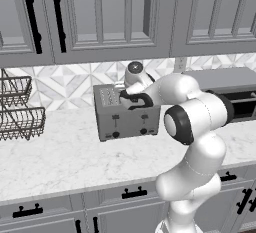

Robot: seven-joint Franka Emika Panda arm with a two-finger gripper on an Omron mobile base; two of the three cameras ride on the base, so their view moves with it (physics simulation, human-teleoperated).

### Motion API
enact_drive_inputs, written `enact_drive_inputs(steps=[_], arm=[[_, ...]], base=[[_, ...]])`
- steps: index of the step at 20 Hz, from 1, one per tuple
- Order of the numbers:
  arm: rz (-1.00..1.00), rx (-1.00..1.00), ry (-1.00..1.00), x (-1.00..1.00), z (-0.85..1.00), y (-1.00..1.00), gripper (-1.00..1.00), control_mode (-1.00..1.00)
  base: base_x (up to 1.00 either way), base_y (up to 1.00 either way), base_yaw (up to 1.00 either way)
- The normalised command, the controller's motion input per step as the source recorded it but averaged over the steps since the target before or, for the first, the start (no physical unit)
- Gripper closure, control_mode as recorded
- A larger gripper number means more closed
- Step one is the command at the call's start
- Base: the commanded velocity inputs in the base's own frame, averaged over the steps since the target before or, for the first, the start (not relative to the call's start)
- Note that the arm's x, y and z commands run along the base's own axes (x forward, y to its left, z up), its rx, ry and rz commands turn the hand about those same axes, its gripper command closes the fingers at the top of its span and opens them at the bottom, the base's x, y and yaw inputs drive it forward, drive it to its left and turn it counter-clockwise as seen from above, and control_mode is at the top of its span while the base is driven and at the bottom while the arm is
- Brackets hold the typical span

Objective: Start the toaster. Once the lever pops up, take the bread to the plate on the dining counter.

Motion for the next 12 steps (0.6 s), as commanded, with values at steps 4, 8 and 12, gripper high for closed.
enact_drive_inputs(steps=[4, 8, 12], arm=[[0.00, 0.00, 0.00, 0.00, 0.00, 0.00, -1.00, -1.00], [0.00, 0.00, 0.00, 0.00, 0.00, 0.00, 1.00, -1.00], [0.00, 0.00, 0.00, 0.00, 0.00, 0.00, 1.00, -1.00]], base=[[0.00, 0.00, 0.00], [0.00, 0.00, 0.00], [0.00, 0.00, 0.00]])
